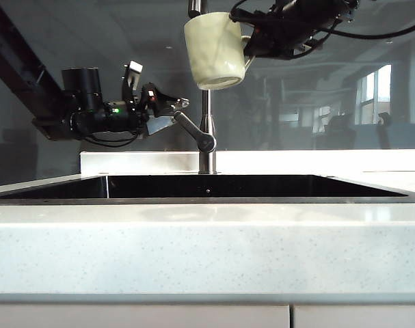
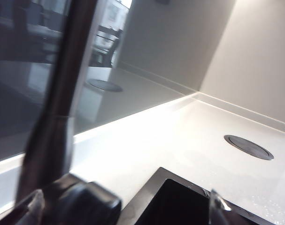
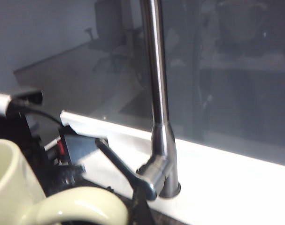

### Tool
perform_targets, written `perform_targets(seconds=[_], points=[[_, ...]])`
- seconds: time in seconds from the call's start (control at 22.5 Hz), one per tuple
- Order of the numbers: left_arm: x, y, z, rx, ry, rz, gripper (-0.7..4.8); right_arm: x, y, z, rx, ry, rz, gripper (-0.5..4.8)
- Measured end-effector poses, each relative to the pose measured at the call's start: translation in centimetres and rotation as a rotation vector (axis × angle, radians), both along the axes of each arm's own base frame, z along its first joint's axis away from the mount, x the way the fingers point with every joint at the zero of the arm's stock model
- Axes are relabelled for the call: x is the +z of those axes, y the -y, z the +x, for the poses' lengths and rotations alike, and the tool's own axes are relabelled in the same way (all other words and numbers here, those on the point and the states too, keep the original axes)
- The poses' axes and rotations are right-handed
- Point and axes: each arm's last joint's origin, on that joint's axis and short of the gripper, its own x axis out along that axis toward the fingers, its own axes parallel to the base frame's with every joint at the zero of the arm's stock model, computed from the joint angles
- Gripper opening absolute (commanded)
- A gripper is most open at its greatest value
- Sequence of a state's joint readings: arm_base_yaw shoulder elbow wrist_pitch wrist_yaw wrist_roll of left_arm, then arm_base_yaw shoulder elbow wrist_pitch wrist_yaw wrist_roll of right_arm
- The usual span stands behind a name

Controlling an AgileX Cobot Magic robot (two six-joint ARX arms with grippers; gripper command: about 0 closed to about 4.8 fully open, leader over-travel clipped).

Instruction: Pick up the mug next to the sink, go to the faucet to get some water, pour the water into the sink, and finally put the mug back to its place.

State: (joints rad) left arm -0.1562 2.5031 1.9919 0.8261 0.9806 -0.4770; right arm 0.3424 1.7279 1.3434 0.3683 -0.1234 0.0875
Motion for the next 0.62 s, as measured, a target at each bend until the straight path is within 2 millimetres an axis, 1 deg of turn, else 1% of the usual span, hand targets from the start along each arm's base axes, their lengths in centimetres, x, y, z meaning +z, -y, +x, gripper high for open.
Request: perform_targets(seconds=[0.04,0.13,0.4,0.62], points=[[0.0,0.7,-0.1,-0.010,0.012,0.005,4.79,0.5,0.0,0.1,-0.011,0.019,0.007,-0.04],[0.0,1.2,-0.2,-0.011,0.013,0.005,4.79,0.9,-0.1,0.3,-0.014,0.030,0.011,-0.04],[-0.1,1.4,-0.3,-0.013,0.018,0.010,4.79,1.4,-0.5,1.4,-0.017,0.035,0.010,-0.04],[-0.1,1.3,-0.3,-0.026,0.022,0.016,4.79,1.2,-0.8,2.1,-0.016,0.023,0.005,-0.04]])
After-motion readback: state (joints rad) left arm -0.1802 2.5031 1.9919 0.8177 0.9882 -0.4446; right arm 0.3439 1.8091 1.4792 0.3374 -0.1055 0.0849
